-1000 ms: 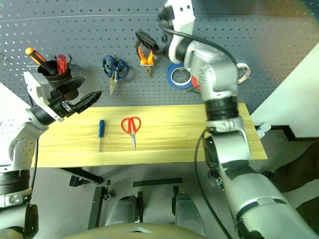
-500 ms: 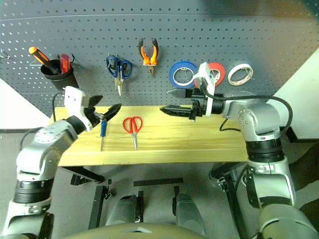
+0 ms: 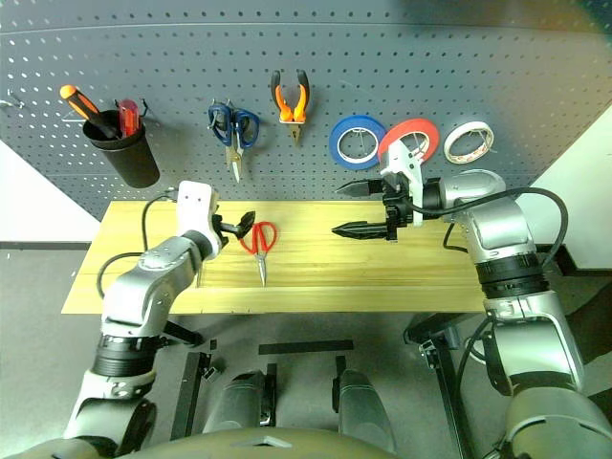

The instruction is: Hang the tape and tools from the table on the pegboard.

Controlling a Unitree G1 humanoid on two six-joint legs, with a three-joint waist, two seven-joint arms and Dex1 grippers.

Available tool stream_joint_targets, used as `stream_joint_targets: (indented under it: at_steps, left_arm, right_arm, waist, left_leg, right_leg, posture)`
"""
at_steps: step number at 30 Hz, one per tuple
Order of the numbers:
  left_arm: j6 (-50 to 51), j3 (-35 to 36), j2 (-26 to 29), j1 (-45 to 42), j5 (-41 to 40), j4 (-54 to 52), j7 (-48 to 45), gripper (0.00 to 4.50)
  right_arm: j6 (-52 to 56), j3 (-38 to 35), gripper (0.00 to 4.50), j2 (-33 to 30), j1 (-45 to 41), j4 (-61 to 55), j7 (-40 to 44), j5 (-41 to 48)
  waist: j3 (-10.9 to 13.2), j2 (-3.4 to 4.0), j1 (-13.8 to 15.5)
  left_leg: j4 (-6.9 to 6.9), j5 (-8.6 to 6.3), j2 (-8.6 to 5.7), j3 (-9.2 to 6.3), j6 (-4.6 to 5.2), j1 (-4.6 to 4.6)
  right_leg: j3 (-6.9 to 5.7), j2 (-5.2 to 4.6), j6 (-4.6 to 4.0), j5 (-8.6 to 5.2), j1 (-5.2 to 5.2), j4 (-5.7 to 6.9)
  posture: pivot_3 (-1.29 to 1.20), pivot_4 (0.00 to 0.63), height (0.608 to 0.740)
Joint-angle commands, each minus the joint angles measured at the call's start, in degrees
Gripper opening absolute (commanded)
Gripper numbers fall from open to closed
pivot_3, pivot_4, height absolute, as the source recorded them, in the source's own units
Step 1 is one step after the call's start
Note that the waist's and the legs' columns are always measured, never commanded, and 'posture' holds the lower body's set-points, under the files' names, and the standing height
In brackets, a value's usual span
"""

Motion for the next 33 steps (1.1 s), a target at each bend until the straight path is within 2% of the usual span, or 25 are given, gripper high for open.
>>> stream_joint_targets:
  at_steps: [1, 8, 12, 21, 26, 33]
  left_arm:
    - [4.2, 0.0, -3.0, -3.1, 3.1, 3.0, 5.2, 4.50]
    - [10.1, 4.1, -11.6, -9.1, 6.5, 14.3, 15.3, 4.50]
    - [12.2, 4.2, -13.5, -12.4, 8.8, 18.9, 17.9, 4.50]
    - [19.1, 11.0, -19.8, -16.4, 9.9, 19.6, 25.2, 4.50]
    - [23.9, 12.3, -22.2, -16.4, 10.4, 17.7, 26.9, 4.50]
    - [22.7, 15.3, -21.8, -17.6, 10.4, 23.7, 28.7, 4.50]
  right_arm:
    - [-2.0, -0.2, 4.49, -0.3, -1.6, 0.6, 1.6, -0.7]
    - [-5.6, 0.5, 4.49, -0.3, -2.7, 4.5, 2.0, -3.8]
    - [-6.4, 0.4, 4.49, -0.5, -1.9, 4.7, 2.5, -4.3]
    - [-6.2, 0.5, 4.49, -0.9, -0.6, 3.3, 2.2, -5.1]
    - [-6.8, 0.4, 4.49, -1.3, -0.3, 2.7, 1.5, -5.7]
    - [-7.2, 0.2, 4.49, -1.7, 0.5, 1.6, 1.3, -6.2]
  waist:
    - [0.1, 0.01, 0.0]
    - [1.6, 0.03, -0.1]
    - [3.2, -0.06, -0.1]
    - [6.1, -0.14, -0.6]
    - [6.8, -0.23, -1.5]
    - [7.1, -0.21, -1.7]
  left_leg:
    - [0.00, 0.00, 0.00, 0.00, 0.00, 0.00]
    - [0.01, 0.00, 0.01, -0.01, 0.00, 0.08]
    - [0.03, 0.01, 0.01, -0.02, -0.01, 0.07]
    - [0.04, 0.09, 0.09, -0.03, -0.16, 0.00]
    - [0.03, 0.19, 0.11, -0.04, -0.34, -0.05]
    - [0.02, 0.23, 0.11, -0.04, -0.41, -0.04]
  right_leg:
    - [0.00, 0.00, 0.00, 0.00, 0.00, 0.00]
    - [0.00, 0.00, 0.00, 0.00, 0.07, 0.02]
    - [-0.01, -0.05, 0.00, 0.00, 0.08, 0.01]
    - [-0.08, -0.16, 0.01, 0.01, 0.02, 0.01]
    - [-0.12, -0.20, 0.02, 0.01, -0.02, 0.02]
    - [-0.13, -0.21, 0.02, 0.01, -0.02, 0.02]
  posture:
    - [0.05, 0.214, 0.740]
    - [0.03, 0.252, 0.740]
    - [0.03, 0.278, 0.740]
    - [0.00, 0.328, 0.740]
    - [-0.01, 0.333, 0.740]
    - [-0.02, 0.331, 0.740]
